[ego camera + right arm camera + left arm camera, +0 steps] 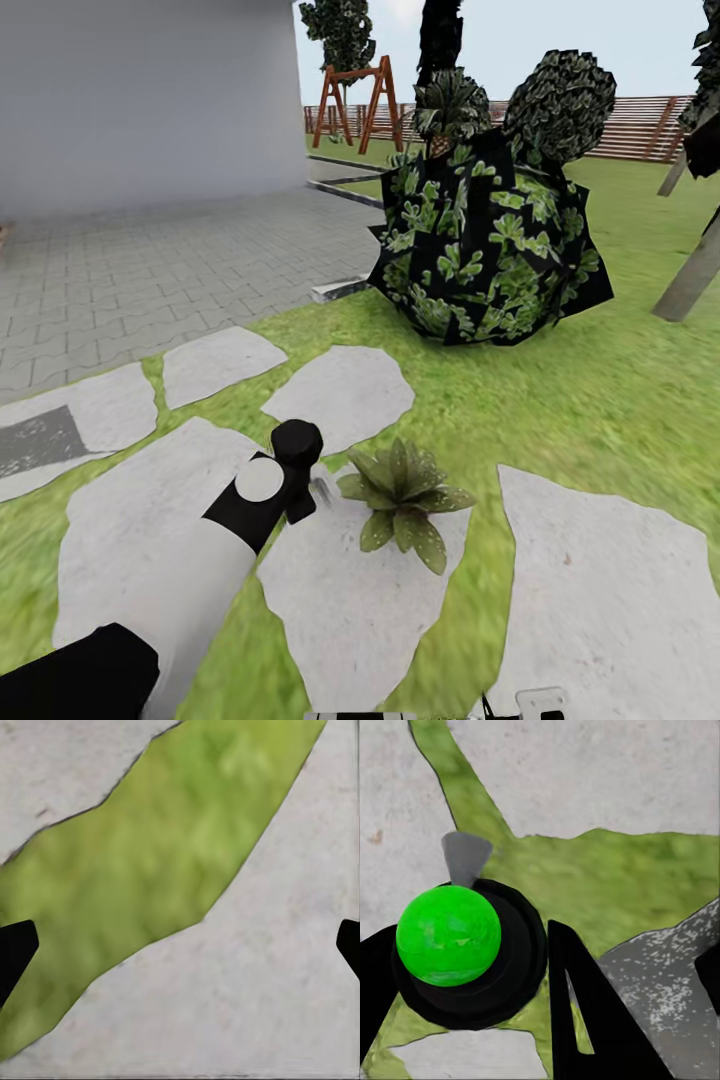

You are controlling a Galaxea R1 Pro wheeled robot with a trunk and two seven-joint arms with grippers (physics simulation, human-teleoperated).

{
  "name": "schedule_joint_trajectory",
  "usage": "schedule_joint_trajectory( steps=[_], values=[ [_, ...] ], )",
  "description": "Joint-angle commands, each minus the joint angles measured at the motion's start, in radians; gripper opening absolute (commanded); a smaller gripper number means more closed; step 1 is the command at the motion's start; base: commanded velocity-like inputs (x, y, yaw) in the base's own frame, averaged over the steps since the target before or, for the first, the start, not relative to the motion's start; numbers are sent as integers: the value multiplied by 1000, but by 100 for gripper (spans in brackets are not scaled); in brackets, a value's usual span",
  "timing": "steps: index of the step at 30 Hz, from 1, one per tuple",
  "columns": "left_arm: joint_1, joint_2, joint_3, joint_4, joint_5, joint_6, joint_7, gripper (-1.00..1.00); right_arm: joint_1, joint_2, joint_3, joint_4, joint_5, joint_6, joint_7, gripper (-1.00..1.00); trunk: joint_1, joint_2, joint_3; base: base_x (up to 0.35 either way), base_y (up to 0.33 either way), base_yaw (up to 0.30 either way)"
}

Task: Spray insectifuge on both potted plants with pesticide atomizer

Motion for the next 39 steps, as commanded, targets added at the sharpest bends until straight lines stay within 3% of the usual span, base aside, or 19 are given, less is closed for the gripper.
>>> schedule_joint_trajectory(
  steps=[1,18,25,33,39],
  values=[
    [-7,0,-2,-1,-9,7,-10,-100,-1,0,8,1,4,-2,-10,100,0,0,-1,0,136,-300],
    [-18,-8,-3,0,-8,0,-10,-100,-1,-2,8,1,4,-3,-9,100,0,0,-1,52,7,-54],
    [-17,-8,-3,0,-7,1,-10,-100,-1,-2,8,0,4,-3,-10,100,0,0,1,252,154,-258],
    [-6,-8,-3,1,-7,-2,-10,-100,-1,-1,8,0,4,-3,-10,100,0,0,2,15,23,-290],
    [-7,-5,-59,2,-6,-8,-10,-100,-1,-2,8,0,4,-3,-10,100,0,0,2,0,0,-192]
  ],
)
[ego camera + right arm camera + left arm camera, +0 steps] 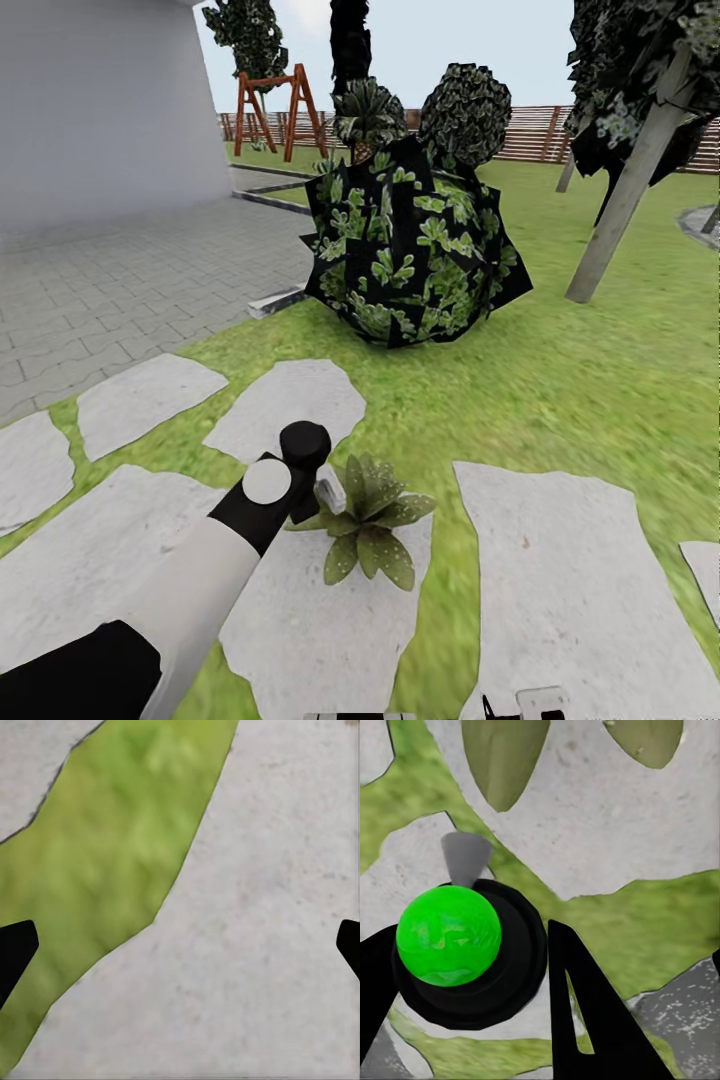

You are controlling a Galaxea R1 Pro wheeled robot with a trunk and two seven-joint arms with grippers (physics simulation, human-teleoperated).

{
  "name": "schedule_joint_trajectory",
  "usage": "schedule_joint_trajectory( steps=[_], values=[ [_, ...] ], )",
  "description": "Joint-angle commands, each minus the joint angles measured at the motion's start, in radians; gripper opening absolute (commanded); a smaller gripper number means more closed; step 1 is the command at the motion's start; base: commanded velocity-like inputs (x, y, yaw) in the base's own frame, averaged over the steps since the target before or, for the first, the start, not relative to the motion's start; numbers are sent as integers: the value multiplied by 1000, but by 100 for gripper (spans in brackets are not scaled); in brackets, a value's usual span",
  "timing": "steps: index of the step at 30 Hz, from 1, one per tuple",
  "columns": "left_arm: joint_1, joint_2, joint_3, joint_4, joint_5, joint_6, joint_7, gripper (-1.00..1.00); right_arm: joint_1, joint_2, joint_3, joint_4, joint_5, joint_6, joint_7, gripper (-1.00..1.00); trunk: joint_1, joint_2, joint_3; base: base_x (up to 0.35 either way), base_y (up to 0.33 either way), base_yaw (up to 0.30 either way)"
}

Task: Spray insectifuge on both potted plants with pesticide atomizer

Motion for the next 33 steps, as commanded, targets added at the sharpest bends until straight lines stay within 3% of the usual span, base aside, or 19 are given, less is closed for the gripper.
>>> schedule_joint_trajectory(
  steps=[1,9,16,29,33],
  values=[
    [0,1,-7,0,-9,0,-10,-100,-1,0,8,1,4,-1,-10,100,0,0,-1,0,0,-28],
    [6,3,-12,1,-8,-16,-10,-100,0,0,8,2,4,-1,-10,100,0,0,-1,10,16,-5],
    [9,1,-12,1,-8,-9,-10,-100,-1,0,7,1,4,-1,-10,100,0,0,-1,112,256,-7],
    [9,1,-12,1,-8,-7,-10,-100,0,0,8,1,4,-1,-10,100,0,0,-1,13,307,-268],
    [9,1,-12,2,-10,-7,-10,-100,-1,0,8,1,4,-1,-10,100,0,0,-1,109,324,-73]
  ],
)
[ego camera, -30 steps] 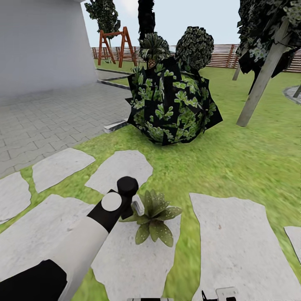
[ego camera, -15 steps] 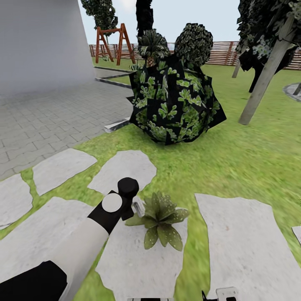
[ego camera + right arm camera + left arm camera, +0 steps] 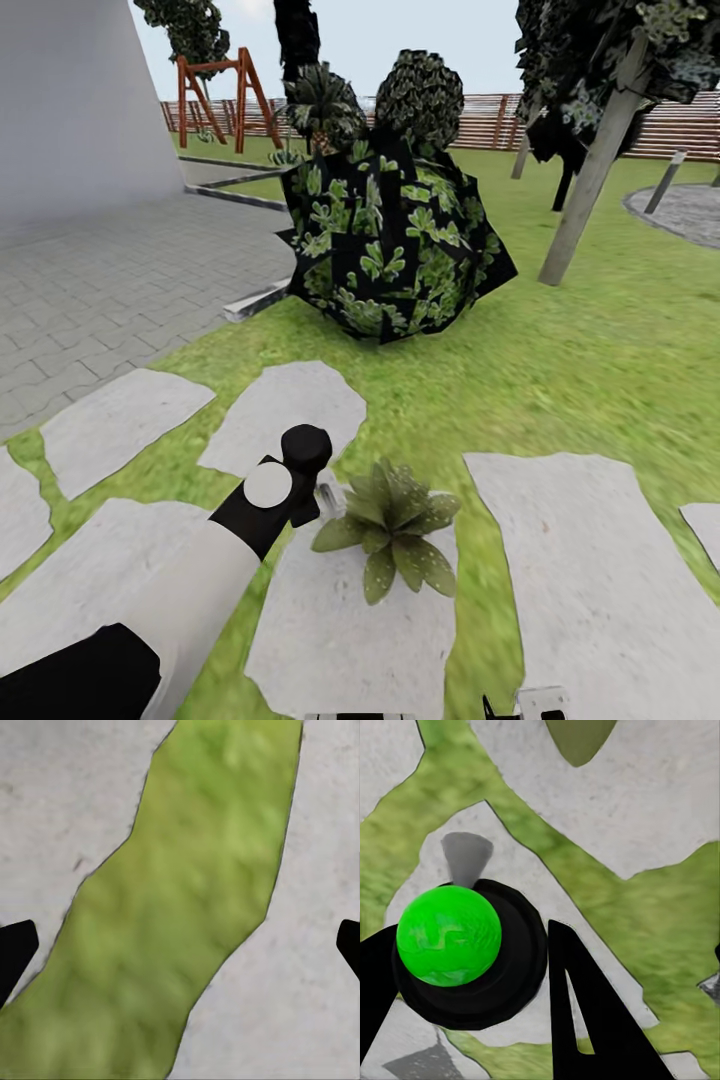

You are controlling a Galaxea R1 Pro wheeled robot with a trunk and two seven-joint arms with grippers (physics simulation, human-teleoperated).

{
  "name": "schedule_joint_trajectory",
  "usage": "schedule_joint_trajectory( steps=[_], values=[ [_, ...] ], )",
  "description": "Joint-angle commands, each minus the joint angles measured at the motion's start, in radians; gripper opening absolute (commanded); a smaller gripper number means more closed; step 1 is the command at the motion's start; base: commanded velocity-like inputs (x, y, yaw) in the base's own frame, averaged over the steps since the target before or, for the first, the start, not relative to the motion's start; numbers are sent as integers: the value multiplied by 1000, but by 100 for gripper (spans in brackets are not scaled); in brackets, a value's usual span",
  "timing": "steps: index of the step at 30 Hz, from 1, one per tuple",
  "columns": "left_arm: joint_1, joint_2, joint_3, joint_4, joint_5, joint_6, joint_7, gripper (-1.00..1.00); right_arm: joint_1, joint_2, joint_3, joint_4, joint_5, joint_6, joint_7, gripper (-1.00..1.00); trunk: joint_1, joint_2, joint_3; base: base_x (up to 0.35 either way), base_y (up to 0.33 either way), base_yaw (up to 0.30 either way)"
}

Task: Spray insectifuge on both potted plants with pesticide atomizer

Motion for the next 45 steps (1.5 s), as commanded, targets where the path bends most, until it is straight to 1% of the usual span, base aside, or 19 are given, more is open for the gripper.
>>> schedule_joint_trajectory(
  steps=[1,4,8,12,13,14,17,21,25,30,35,38,41,45],
  values=[
    [-1,0,-2,0,-9,11,-10,-100,-1,0,8,1,4,-2,-10,100,0,0,-1,172,307,-13],
    [-1,-1,-2,0,-9,12,-10,-100,0,0,8,1,4,-2,-10,100,0,0,-1,203,269,-5],
    [1,-4,-5,-2,-8,12,-10,-100,0,0,8,1,4,-2,-10,100,0,0,-1,48,55,-1],
    [-1,-6,-28,-4,-6,12,-10,-100,0,0,8,1,4,-2,-10,100,0,0,-1,3,4,0],
    [-1,-6,-29,-5,-3,12,-10,-100,0,0,8,1,4,-2,-10,100,0,0,-1,0,0,0],
    [-1,-6,-31,-5,32,12,-10,-100,0,0,8,1,4,-2,-10,100,0,0,-1,0,0,0],
    [0,-6,-31,-4,37,12,-10,-100,0,0,8,1,4,-2,-10,100,0,0,-1,-121,24,0],
    [1,-6,-31,-3,39,13,-10,-100,0,0,8,1,4,-2,-10,100,0,0,-1,-112,42,0],
    [1,-6,-29,-2,38,13,-10,-100,-1,0,8,1,4,-2,-10,100,0,0,-1,177,6,-49],
    [23,-6,-29,-3,33,12,-10,-100,0,0,8,1,4,-1,-10,100,0,0,-1,68,0,-265],
    [28,-6,-28,-3,32,11,-10,-100,-1,0,8,1,4,-1,-10,100,0,0,-1,2,0,-279],
    [28,-6,-25,-4,31,12,-10,-100,-1,0,8,1,4,0,-10,100,0,0,-1,-191,22,-71],
    [28,-6,-25,-4,29,12,-10,-100,-1,0,8,1,4,-1,-10,100,0,0,-1,-175,188,-12],
    [27,-6,-22,-4,28,13,-10,-100,0,0,8,1,4,-1,-10,100,0,0,-1,86,291,-1]
  ],
)
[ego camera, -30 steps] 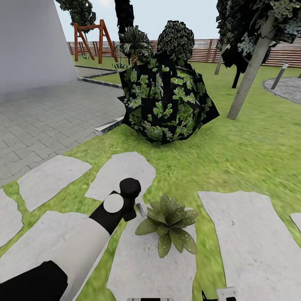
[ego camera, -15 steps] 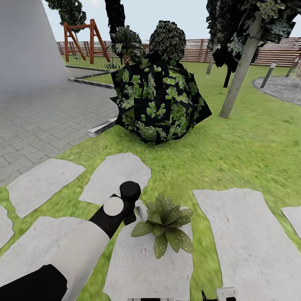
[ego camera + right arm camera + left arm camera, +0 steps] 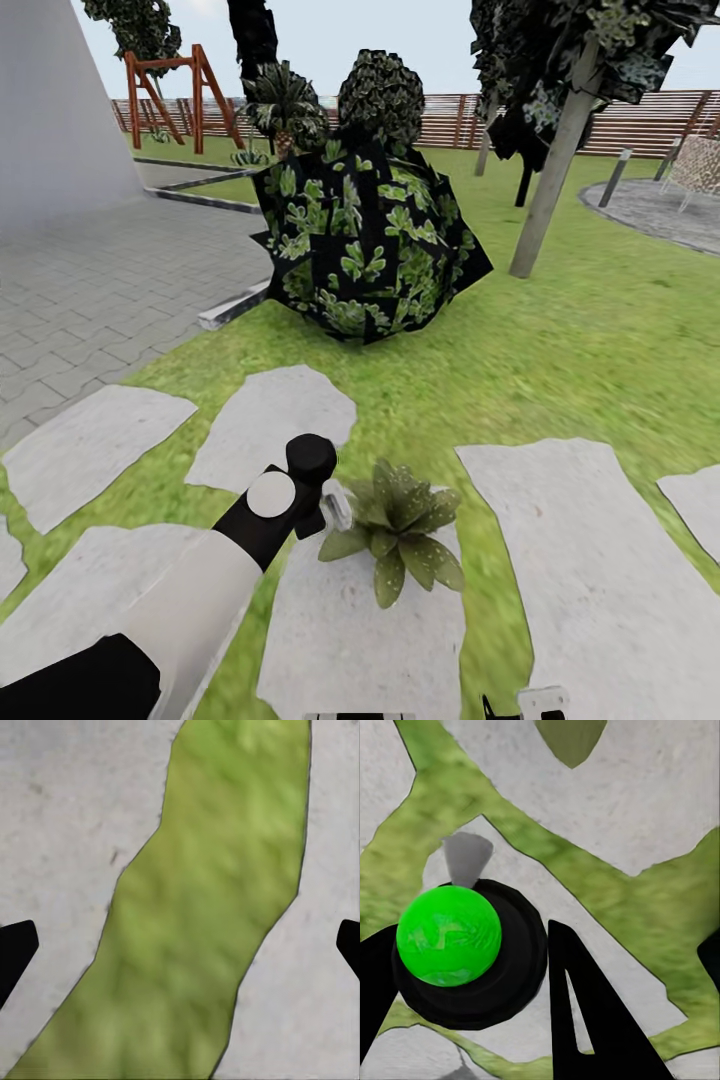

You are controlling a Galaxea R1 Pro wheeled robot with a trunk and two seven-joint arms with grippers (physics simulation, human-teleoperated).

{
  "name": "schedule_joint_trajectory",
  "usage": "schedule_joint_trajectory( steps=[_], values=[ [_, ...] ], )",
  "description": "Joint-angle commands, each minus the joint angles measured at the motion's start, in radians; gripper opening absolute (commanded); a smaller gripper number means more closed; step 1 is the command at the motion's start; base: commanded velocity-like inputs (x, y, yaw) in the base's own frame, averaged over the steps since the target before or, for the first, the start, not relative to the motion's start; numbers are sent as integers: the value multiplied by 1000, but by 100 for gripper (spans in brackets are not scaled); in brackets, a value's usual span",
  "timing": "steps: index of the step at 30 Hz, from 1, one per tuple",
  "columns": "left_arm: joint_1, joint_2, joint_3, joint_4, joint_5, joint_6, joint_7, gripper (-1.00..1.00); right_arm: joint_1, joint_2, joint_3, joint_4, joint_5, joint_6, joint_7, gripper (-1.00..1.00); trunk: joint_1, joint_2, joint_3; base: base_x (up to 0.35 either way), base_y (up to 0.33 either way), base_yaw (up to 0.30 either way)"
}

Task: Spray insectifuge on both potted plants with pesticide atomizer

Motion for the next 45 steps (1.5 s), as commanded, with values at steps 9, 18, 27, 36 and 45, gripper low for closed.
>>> schedule_joint_trajectory(
  steps=[9,18,27,36,45],
  values=[
    [-5,0,-7,-2,-11,11,-10,-100,-1,-2,7,1,4,-2,-10,100,0,0,-1,49,71,0],
    [-2,0,-7,1,-11,9,-10,-100,-1,-2,7,0,4,-2,-10,100,0,0,-1,161,119,0],
    [126,39,-1,1,-4,25,-10,-100,-1,0,8,-1,4,-2,-10,100,0,0,-1,36,29,0],
    [146,6,-5,-2,-5,46,-10,-100,-1,0,8,-1,4,-2,-10,100,0,0,-1,0,0,0],
    [180,18,106,59,2,55,-10,-100,-1,0,8,1,4,-2,-9,100,0,0,-1,0,0,0]
  ],
)
